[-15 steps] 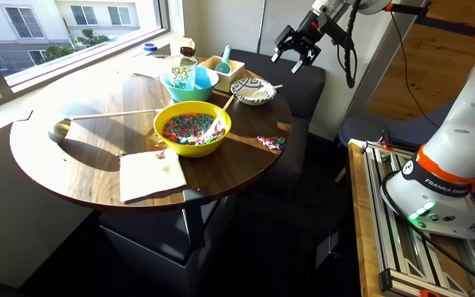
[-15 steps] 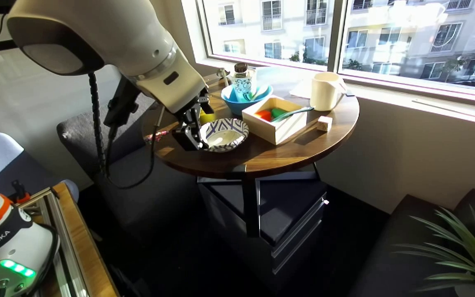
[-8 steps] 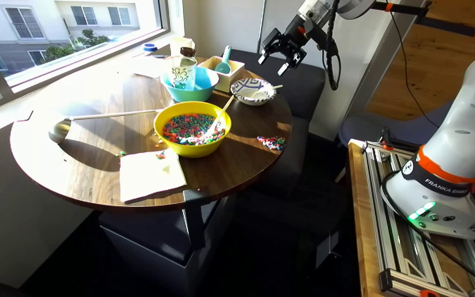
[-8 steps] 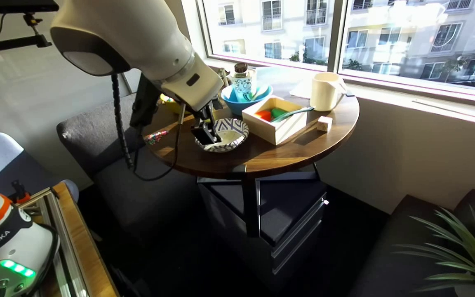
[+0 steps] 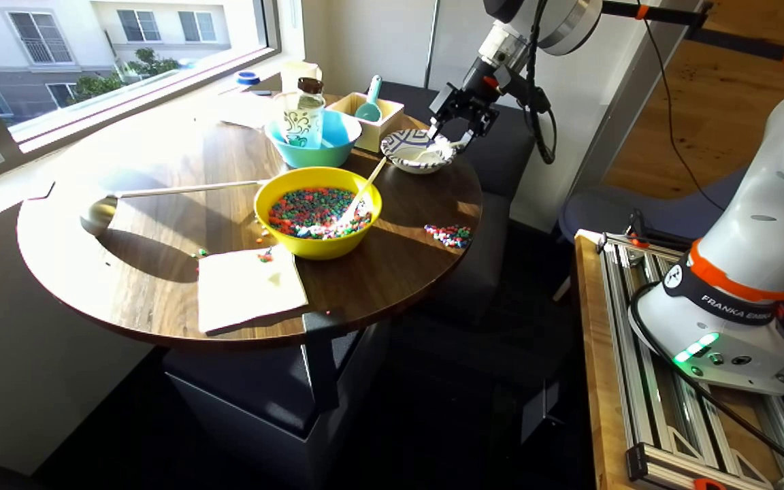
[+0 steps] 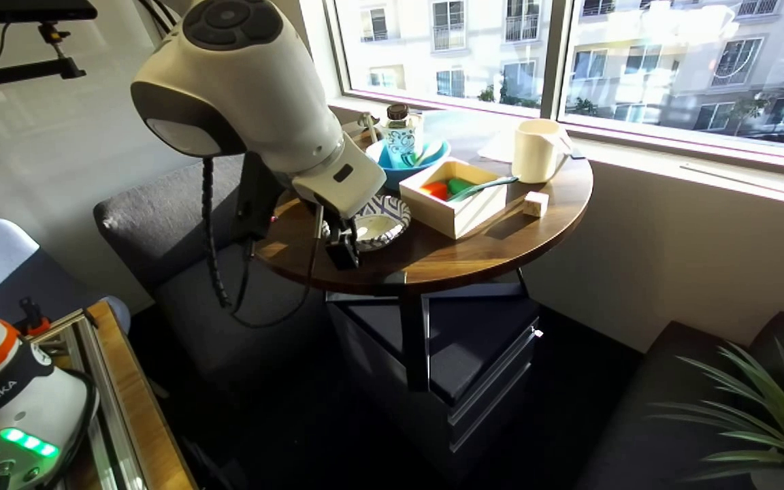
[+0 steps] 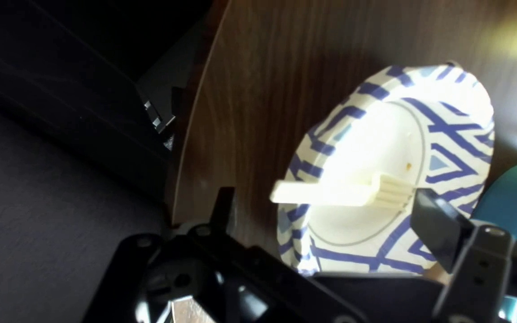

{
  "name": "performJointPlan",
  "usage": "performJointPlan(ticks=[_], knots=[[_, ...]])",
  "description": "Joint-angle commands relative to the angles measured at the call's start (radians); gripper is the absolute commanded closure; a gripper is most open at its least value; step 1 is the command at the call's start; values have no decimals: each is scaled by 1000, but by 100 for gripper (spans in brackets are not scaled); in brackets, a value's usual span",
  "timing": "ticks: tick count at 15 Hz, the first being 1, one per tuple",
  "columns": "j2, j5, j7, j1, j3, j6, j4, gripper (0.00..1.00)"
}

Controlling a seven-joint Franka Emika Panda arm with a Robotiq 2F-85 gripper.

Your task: Pick up the white and black bowl and put it on the square wooden box

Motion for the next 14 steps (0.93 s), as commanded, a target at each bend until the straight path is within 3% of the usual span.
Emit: performJointPlan(ticks=[1,2,3,4,5,10,14], knots=[[45,15,-44,-12,-12,-45,33,0],[49,26,-55,-15,-13,-49,38,0],[53,46,-66,-17,-14,-58,45,23],[56,65,-72,-18,-13,-66,52,25],[59,73,-64,-79,48,-66,57,34],[85,98,-42,-113,105,-50,77,74],[72,15,11,-132,120,-54,73,98]])
